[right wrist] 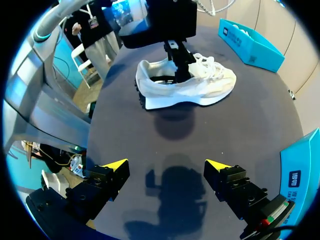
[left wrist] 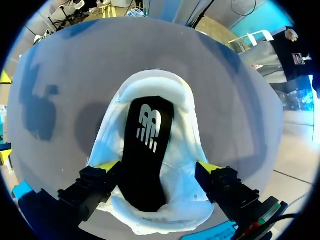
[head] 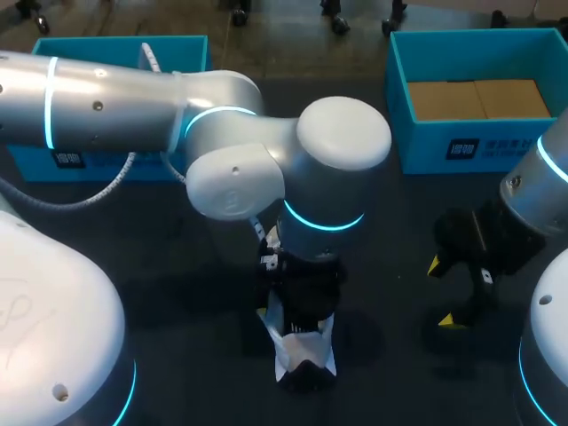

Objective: Take the shoe out of the shoebox, open the shoe tongue, remove and reinsert the insole, then place the shoe into the shoebox

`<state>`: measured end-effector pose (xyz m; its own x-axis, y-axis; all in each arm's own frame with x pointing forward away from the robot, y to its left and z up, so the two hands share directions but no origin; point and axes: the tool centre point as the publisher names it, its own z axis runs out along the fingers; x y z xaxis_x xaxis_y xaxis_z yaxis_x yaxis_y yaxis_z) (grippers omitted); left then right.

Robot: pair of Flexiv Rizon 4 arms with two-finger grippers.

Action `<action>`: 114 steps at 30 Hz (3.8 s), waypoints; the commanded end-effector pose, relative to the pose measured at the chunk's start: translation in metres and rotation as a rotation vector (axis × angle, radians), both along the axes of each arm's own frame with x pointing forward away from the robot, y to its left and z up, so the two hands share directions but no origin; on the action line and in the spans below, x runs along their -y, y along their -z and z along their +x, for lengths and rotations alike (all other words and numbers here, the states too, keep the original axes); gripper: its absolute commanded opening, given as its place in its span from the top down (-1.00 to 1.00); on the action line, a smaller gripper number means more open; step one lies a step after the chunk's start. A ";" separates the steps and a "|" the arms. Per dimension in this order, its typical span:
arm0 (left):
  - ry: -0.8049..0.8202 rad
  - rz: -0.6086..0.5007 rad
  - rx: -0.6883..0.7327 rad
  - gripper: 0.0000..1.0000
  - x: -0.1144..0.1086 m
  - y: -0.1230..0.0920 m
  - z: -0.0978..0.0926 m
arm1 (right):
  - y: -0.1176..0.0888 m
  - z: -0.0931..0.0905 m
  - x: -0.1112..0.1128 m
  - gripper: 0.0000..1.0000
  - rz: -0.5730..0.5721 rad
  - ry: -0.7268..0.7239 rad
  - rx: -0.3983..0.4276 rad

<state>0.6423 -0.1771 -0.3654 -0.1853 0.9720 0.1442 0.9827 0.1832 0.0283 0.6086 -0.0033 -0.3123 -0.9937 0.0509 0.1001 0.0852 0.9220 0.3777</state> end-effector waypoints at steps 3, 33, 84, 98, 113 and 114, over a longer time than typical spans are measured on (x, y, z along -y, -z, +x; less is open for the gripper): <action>0.030 -0.025 -0.048 -1.00 -0.003 -0.006 -0.002 | 0.001 0.000 0.000 -1.00 0.000 -0.001 0.001; 0.105 -0.098 -0.124 -1.00 0.003 -0.012 -0.001 | 0.001 0.000 0.000 -1.00 0.000 -0.001 0.001; 0.091 -0.210 -0.108 0.31 -0.011 -0.085 0.043 | 0.001 0.000 0.000 -1.00 0.000 -0.001 0.001; 0.182 -0.160 -0.195 0.27 0.009 -0.024 0.005 | 0.001 0.000 0.000 -1.00 0.000 -0.001 0.001; 0.164 -0.166 -0.196 0.28 0.015 -0.026 0.006 | 0.001 0.000 0.000 -1.00 0.000 -0.001 0.001; 0.162 -0.156 -0.209 0.29 0.017 -0.019 0.005 | 0.001 0.000 0.000 -1.00 0.000 -0.001 0.001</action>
